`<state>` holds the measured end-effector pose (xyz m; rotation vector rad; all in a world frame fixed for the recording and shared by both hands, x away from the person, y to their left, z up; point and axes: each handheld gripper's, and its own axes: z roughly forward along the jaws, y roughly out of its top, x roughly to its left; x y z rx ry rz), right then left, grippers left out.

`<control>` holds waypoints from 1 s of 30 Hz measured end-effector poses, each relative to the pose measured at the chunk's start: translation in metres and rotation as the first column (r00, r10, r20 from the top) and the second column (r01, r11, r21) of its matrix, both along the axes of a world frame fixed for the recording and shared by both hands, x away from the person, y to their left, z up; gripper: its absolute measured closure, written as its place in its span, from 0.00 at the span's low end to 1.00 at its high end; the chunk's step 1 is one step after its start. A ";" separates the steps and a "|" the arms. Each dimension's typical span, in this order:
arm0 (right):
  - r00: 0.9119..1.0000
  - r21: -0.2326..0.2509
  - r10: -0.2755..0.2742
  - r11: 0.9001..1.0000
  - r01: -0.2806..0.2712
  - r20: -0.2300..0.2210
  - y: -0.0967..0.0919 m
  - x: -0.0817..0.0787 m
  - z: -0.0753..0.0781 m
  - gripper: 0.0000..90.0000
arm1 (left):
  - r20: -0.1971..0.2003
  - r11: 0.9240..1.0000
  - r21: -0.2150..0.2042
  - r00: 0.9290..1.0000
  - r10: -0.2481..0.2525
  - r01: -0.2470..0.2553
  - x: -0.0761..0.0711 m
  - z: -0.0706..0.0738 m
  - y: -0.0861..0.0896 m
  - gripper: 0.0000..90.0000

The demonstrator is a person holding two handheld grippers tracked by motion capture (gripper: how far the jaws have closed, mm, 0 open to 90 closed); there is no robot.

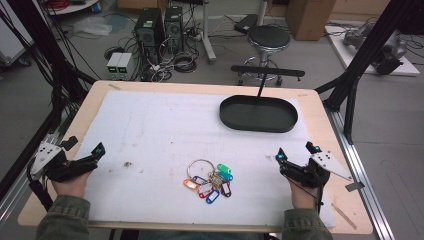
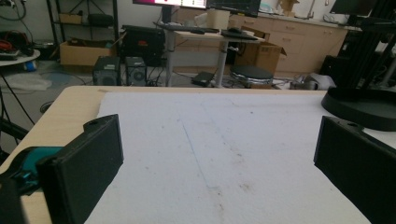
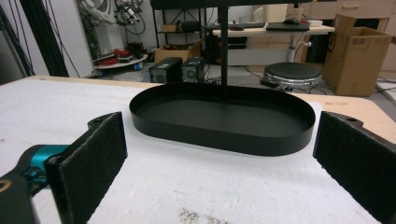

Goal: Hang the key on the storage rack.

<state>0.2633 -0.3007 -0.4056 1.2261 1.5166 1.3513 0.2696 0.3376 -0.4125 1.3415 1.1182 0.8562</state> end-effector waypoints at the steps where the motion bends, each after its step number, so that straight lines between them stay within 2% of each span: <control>1: 1.000 0.000 0.000 1.000 0.000 0.000 0.000 0.000 0.000 0.02 | -0.002 1.000 0.002 1.000 -0.003 0.003 0.000 0.000 0.000 0.02; 8: 1.000 -0.003 0.004 1.000 -0.004 0.010 0.000 -0.001 0.001 0.02 | -0.003 1.000 0.006 1.000 -0.006 0.006 0.000 0.000 0.000 0.02; 16: 0.999 -0.022 0.031 0.999 -0.031 -0.007 0.003 0.001 -0.001 0.02 | -0.016 1.000 0.014 1.000 -0.023 0.023 0.002 -0.001 -0.002 0.02; 26: 0.999 -0.013 0.037 0.999 -0.037 -0.023 0.005 0.000 0.000 0.02 | -0.019 1.000 0.007 1.000 -0.024 0.025 0.002 -0.001 -0.001 0.02; 30: 0.996 -0.019 0.074 0.997 -0.075 -0.040 0.009 0.002 0.001 0.02 | -0.021 1.000 0.004 0.999 -0.026 0.026 0.002 -0.001 -0.001 0.02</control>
